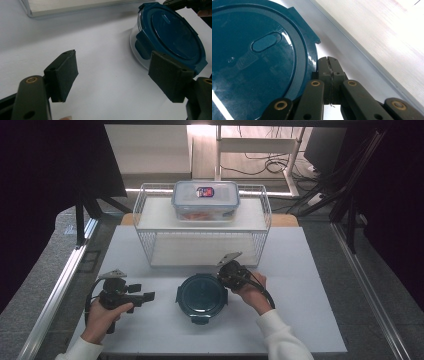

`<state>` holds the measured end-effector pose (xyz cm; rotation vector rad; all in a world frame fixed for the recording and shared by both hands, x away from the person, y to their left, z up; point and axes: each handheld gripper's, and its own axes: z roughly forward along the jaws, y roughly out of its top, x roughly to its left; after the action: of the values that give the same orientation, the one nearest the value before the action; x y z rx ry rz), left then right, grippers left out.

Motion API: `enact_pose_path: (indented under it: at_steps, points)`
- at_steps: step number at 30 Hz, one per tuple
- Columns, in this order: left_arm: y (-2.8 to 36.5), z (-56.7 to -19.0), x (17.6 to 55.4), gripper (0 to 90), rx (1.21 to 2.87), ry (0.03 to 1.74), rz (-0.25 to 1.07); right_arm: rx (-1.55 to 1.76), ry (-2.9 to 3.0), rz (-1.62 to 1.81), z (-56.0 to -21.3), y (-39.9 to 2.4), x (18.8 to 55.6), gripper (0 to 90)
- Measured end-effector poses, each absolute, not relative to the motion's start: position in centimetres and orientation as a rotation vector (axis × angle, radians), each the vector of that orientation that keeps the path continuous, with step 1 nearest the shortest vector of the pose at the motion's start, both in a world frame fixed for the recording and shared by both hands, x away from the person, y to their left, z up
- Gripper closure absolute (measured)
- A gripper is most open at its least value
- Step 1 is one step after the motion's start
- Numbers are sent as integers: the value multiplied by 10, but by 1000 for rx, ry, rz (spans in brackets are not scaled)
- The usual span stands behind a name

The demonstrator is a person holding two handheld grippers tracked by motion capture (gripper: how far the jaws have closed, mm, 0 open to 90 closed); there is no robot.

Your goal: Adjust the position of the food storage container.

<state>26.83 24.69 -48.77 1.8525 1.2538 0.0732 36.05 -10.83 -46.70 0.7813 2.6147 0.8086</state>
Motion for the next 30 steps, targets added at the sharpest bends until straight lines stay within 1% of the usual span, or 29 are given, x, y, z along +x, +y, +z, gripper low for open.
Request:
enact_pose_path:
  at_steps: [5,9,13,14,17,18,19,20,22,26,30]
  points:
    - [247,-488,269,227,1850,1259,74,861,2615,884,-468,-113,365,886]
    - [250,-487,268,226,1840,1261,79,972,2515,1039,-454,-130,362,885]
    - [251,-486,268,224,1829,1263,81,1066,2425,1185,-442,-152,348,872]
    - [252,-486,268,223,1829,1265,83,1075,2414,1203,-441,-156,345,833]
    - [252,-484,267,220,1828,1269,92,1128,2359,1251,-440,-170,330,614]
    - [251,-483,266,220,1828,1268,95,1141,2349,1270,-440,-173,327,531]
    - [251,-482,265,219,1824,1268,100,1166,2326,1288,-441,-177,322,426]
    - [252,-481,264,219,1821,1268,104,1188,2315,1307,-441,-182,316,345]
    - [252,-478,263,217,1810,1268,111,1201,2328,1326,-441,-188,310,251]
    - [254,-475,261,207,1790,1285,113,1241,2292,1337,-439,-198,300,187]
    - [253,-472,260,193,1808,1280,120,1263,2294,1332,-440,-204,292,186]
